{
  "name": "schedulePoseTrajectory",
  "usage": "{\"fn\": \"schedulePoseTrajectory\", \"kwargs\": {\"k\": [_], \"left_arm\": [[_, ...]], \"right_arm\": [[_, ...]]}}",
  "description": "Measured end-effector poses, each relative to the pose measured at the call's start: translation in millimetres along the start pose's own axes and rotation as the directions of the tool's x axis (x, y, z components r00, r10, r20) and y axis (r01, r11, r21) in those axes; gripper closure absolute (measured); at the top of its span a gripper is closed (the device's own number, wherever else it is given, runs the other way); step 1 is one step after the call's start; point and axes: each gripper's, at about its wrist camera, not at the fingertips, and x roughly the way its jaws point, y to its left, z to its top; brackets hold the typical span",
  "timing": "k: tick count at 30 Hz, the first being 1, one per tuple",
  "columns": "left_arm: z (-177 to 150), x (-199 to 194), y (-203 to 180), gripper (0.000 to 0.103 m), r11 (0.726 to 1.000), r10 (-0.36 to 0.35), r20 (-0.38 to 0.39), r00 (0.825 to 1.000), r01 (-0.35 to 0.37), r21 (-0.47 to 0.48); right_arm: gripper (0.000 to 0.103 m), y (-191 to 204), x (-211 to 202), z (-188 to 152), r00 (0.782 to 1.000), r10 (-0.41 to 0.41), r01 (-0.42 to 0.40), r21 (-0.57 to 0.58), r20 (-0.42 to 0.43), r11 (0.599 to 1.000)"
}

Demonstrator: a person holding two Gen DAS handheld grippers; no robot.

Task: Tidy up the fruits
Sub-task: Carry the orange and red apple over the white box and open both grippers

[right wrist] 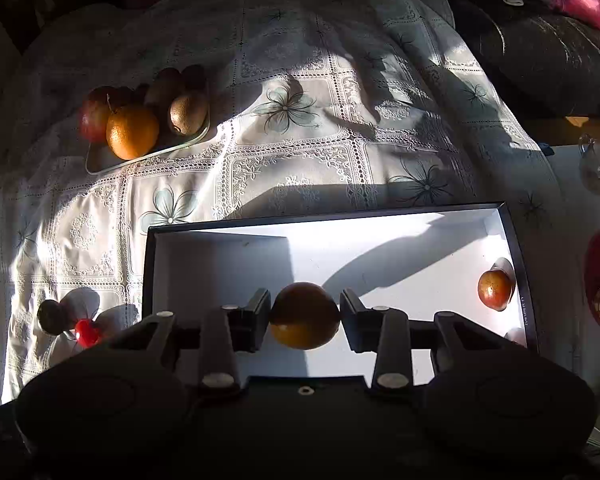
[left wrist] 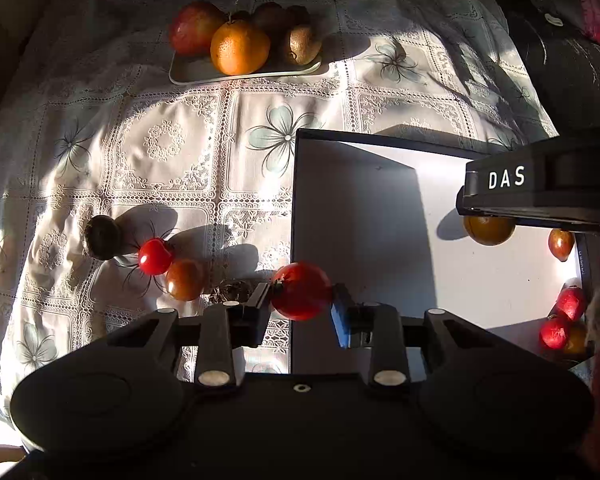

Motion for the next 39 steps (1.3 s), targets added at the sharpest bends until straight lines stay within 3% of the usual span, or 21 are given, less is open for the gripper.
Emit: {"fn": "schedulePoseTrajectory", "kwargs": {"k": [8,16,39], "left_arm": [[-6,5,-9,0.059,0.999,0.021,-0.013,1.0,-0.02,0.033],[-9,11,-5,0.056,1.0,0.002,-0.062,0.998,-0.001,0.008],[-17,16,-1,0.056,0.999,0.036,-0.08,0.996,-0.036,0.005]], "right_arm": [[0.063,3,1,0,1.0,0.006,-0.006,-0.016,-0.011,1.0],[0.064,5,1,0,1.0,0.013,-0.013,-0.022,-0.012,1.0],[0.064,-5,-7,-2,1.0,-0.004,0.003,-0.019,-0.018,1.0]]}}
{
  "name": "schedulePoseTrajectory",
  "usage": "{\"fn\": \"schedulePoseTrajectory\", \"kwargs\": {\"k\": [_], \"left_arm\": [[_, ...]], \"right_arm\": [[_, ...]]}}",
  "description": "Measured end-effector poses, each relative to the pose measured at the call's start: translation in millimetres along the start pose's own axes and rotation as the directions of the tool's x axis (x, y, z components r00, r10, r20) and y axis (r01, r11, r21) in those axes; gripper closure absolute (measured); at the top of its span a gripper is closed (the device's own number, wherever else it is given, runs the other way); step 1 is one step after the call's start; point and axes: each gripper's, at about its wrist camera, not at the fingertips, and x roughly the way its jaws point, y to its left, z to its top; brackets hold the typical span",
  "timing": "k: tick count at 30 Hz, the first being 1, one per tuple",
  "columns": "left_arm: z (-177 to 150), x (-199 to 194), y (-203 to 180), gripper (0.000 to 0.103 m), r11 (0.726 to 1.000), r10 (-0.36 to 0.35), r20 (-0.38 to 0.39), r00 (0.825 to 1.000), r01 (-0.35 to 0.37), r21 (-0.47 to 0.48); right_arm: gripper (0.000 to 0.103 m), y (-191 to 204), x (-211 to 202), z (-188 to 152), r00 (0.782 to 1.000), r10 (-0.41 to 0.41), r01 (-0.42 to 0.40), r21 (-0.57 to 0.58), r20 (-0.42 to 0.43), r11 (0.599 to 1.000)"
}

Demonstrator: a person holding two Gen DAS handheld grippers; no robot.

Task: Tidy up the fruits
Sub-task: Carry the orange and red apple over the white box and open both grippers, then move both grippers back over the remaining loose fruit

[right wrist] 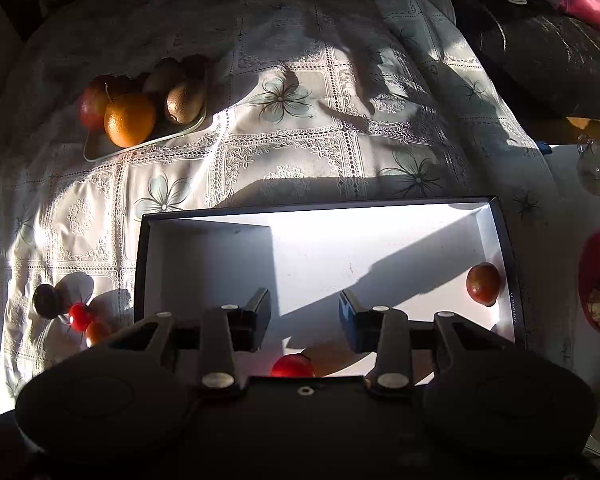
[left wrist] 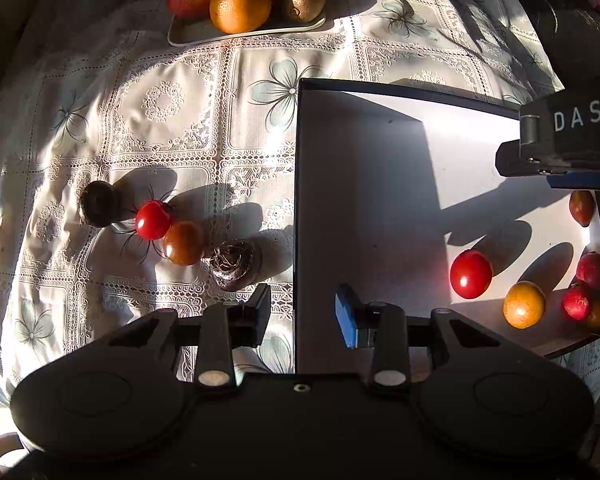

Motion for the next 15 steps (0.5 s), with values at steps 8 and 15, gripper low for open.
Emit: {"fn": "schedulePoseTrajectory", "kwargs": {"k": [8,15], "left_arm": [[-8,-4,1,0.056,1.0,0.005,-0.008,1.0,-0.005,0.008],[-21,-15,8,0.056,1.0,0.01,0.001,1.0,-0.01,0.001]], "right_arm": [[0.064,-2,-8,-7,1.0,-0.009,0.009,-0.003,0.001,1.0],[0.064,-4,-15,-18,1.0,-0.025,0.025,-0.005,0.001,1.0]]}}
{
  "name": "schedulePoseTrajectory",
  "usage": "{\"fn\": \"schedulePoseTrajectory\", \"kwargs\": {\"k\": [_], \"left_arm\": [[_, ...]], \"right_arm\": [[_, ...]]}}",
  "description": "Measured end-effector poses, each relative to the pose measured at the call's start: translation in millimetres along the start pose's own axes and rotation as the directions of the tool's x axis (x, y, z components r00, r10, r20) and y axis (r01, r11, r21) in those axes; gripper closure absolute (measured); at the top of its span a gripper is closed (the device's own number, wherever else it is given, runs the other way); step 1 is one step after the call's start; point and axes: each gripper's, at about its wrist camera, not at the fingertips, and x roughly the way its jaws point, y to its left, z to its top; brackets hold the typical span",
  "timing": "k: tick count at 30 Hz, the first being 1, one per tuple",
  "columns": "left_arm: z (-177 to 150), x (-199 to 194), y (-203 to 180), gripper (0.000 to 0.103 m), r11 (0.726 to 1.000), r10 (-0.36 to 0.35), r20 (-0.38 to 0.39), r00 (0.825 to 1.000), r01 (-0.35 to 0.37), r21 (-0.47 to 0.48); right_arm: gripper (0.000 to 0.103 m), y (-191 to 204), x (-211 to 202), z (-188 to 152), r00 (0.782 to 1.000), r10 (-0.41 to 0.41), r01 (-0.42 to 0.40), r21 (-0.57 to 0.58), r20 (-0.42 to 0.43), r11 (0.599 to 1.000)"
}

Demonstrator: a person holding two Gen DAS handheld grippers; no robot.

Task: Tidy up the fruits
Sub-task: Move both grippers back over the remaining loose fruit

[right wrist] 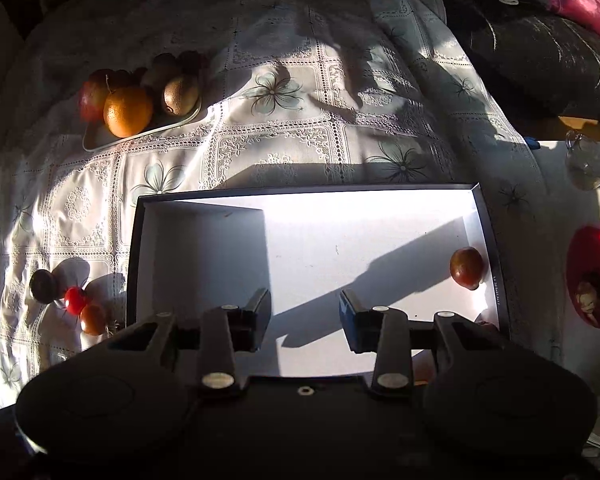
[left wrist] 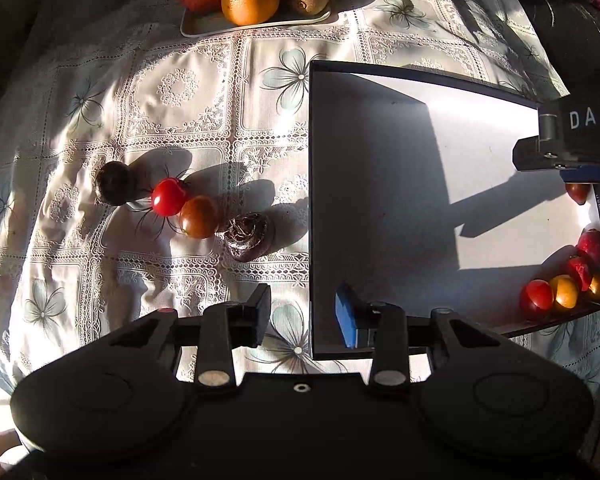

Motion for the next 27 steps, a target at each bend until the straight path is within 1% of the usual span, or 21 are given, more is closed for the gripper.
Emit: {"fn": "schedulePoseTrajectory", "kwargs": {"k": [9,13,19,23,27], "left_arm": [[-15,-13,14,0.056,1.0,0.02,0.023,1.0,-0.02,-0.017],[-17,-16,25,0.056,0.998,0.042,0.034,0.999,-0.04,-0.037],[-17,-19,40,0.056,0.997,0.041,0.034,0.999,-0.039,-0.065],[-11,-21,59,0.056,0.992,0.048,0.039,0.998,-0.043,-0.117],[-5,-22,90,0.056,0.979,0.078,0.039,0.996,-0.069,-0.191]], "right_arm": [[0.064,4,-11,-12,1.0,0.002,-0.002,-0.023,0.005,1.0],[0.064,8,-14,-17,1.0,-0.002,0.002,-0.032,0.008,0.999],[0.064,15,-13,-19,1.0,-0.004,0.004,-0.04,0.004,0.999],[0.064,24,-14,-19,1.0,0.002,-0.002,-0.049,0.008,0.999],[0.064,37,-14,-18,1.0,0.014,-0.013,-0.057,0.015,0.998]]}}
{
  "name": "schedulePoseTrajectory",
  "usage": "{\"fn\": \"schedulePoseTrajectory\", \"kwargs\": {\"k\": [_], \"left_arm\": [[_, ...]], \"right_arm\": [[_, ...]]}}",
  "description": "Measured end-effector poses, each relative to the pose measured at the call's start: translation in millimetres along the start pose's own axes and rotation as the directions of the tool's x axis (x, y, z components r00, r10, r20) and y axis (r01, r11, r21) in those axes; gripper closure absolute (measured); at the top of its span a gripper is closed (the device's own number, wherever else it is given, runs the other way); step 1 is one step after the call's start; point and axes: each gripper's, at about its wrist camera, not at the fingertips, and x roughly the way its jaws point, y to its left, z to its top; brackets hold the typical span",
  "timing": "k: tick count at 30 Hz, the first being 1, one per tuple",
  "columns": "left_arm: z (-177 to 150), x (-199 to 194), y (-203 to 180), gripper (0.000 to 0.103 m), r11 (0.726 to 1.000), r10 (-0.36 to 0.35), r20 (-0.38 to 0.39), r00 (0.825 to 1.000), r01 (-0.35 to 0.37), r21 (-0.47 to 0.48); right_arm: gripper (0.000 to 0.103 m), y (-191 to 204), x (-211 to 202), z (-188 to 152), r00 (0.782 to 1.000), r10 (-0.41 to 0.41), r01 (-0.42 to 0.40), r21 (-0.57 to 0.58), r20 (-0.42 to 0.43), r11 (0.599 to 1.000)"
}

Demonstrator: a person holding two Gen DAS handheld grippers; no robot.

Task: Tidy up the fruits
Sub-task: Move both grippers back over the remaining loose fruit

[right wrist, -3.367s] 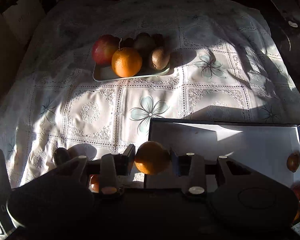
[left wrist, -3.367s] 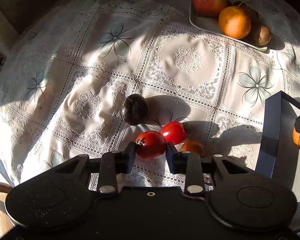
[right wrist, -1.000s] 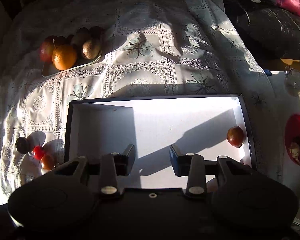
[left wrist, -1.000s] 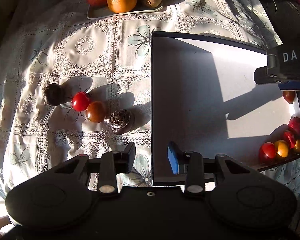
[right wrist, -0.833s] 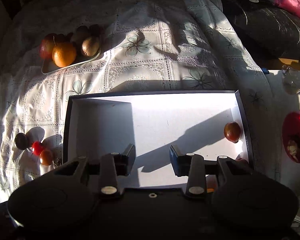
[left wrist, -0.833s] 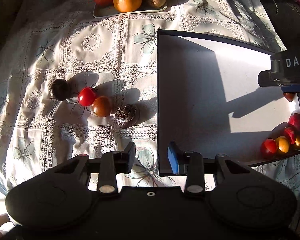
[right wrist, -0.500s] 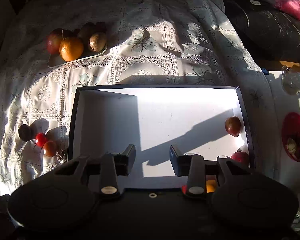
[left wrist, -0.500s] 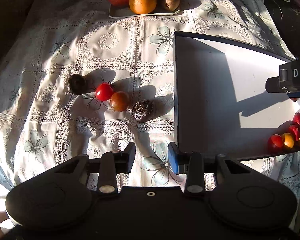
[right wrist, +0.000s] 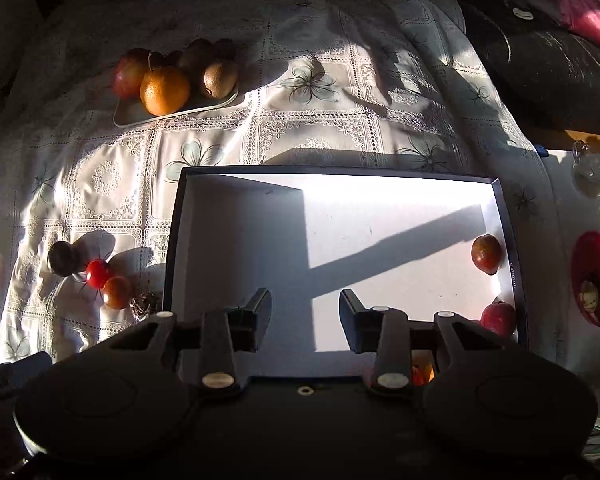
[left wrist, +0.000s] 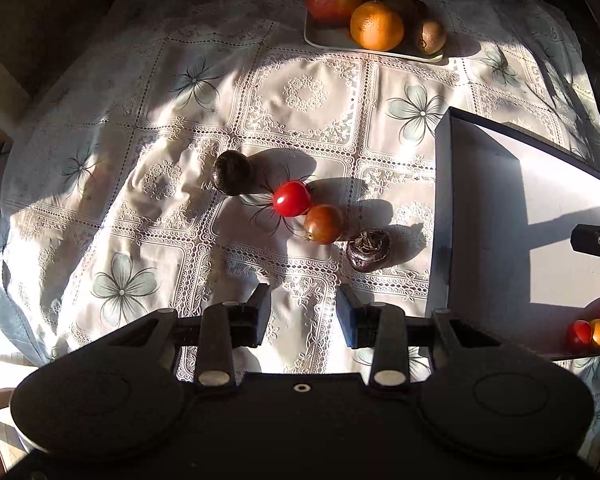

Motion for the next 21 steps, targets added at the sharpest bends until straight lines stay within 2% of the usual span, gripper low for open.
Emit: {"fn": "schedulePoseTrajectory", "kwargs": {"k": [5,11,17,21], "left_arm": [[12,3,38,0.056,0.995,0.038,0.006,0.999,-0.037,-0.09],[21,11,75,0.056,0.982,0.061,-0.015,0.998,-0.063,-0.181],[22,22,89,0.056,0.977,0.062,-0.052,0.997,-0.071,-0.2],[24,28,92,0.056,0.978,0.058,-0.073,0.996,-0.071,-0.197]], "right_arm": [[0.064,20,-2,5,0.999,0.036,-0.036,-0.007,0.02,0.999],[0.062,56,-3,7,0.992,0.117,-0.115,-0.061,0.038,0.991],[0.061,100,15,4,0.984,0.179,-0.181,-0.137,-0.027,0.974],[0.061,124,35,1,0.981,0.175,-0.188,-0.172,-0.086,0.967]]}}
